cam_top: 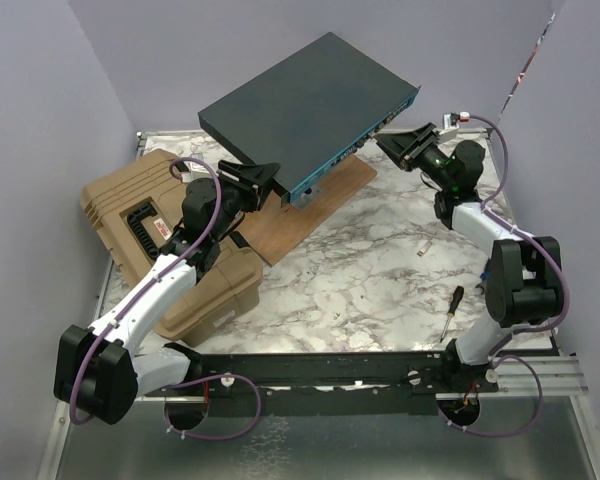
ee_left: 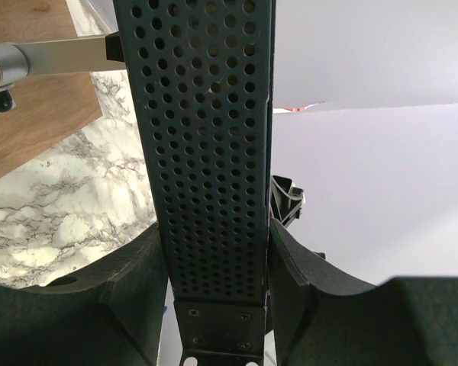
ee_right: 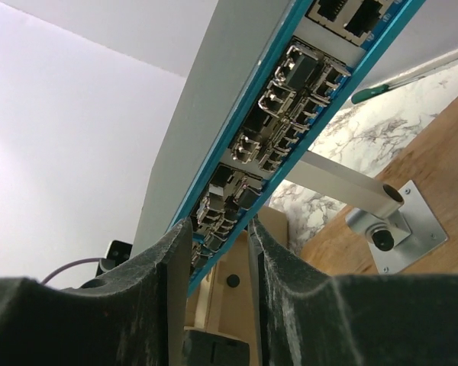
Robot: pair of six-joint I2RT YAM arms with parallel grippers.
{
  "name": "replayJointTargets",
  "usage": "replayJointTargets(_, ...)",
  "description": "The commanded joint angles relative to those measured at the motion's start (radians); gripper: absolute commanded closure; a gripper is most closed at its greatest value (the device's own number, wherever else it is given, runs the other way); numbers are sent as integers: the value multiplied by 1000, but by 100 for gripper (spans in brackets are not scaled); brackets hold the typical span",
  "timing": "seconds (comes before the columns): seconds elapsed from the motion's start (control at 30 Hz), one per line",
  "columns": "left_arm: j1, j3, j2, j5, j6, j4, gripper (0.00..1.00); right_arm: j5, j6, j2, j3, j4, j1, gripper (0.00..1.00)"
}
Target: Insert the plug into the switch port
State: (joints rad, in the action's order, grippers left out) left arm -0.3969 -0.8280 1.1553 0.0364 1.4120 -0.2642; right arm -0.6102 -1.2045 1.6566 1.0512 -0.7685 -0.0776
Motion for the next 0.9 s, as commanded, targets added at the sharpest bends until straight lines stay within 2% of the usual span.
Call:
replayJointTargets(0.0, 16, 29, -74, -29, -56, 109, 100, 3, -32, 33, 10, -64, -13, 62)
replayJointTargets(0.63, 17, 31, -75, -30, -56, 105, 100, 1, -121, 116, 43, -201, -29, 69)
replayJointTargets(0.77, 16, 33, -77, -30, -54, 105, 100, 0, -134, 129, 50, -221, -30, 75)
replayJointTargets(0.83, 17, 31, -77, -29, -54, 106, 100, -6, -115, 128, 63, -201, -30, 84)
replayJointTargets(0.87, 17, 32, -77, -30, -54, 106, 100, -9, -114, 127, 66, -200, -30, 85)
